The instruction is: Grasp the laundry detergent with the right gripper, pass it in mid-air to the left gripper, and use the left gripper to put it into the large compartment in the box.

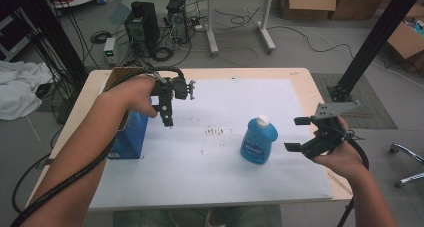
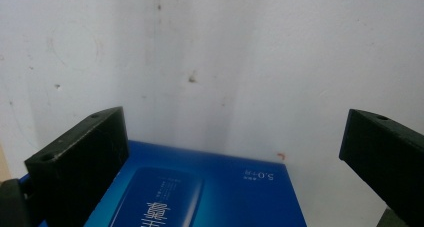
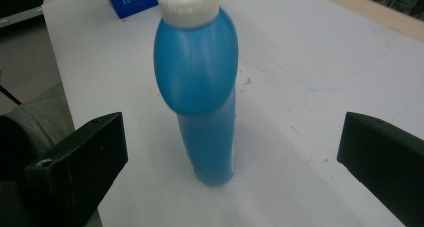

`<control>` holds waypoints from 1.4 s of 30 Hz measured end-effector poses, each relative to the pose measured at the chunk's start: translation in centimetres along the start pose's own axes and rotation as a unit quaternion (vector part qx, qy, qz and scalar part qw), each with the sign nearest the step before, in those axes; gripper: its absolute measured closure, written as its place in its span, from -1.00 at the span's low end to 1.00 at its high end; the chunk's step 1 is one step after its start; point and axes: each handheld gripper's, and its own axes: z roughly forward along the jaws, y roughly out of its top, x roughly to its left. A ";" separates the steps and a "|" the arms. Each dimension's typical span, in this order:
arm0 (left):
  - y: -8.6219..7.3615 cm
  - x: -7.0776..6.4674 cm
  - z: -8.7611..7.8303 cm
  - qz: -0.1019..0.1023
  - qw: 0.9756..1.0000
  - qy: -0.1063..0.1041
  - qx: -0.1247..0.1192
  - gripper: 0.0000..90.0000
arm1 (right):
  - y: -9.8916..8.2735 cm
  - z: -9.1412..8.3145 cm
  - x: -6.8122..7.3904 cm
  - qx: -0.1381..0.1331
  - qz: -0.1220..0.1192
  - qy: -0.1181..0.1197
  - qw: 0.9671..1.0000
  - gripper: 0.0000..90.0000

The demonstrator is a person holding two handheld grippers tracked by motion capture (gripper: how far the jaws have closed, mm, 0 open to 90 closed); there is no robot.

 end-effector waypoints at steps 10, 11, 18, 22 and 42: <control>0.1 -0.3 -0.1 0.001 1.000 0.001 0.001 -1.00 | -3.0 1.8 0.0 -0.014 0.018 0.004 1.000 -1.00; 0.1 -0.3 -0.1 0.001 1.000 0.001 0.001 -1.00 | -3.1 2.0 0.0 -0.013 0.019 0.005 1.000 -1.00; 0.0 -0.3 -0.1 0.002 1.000 0.003 -0.001 -1.00 | -3.7 4.0 -0.1 -0.010 0.022 0.015 1.000 -1.00; -0.1 -0.4 -0.1 0.002 1.000 0.003 0.002 -1.00 | -3.9 5.2 0.0 -0.008 0.023 0.023 0.999 -1.00; -0.5 -0.7 0.2 -0.001 1.000 0.004 0.000 -1.00 | -4.5 9.1 0.4 -0.004 0.026 0.039 0.999 -1.00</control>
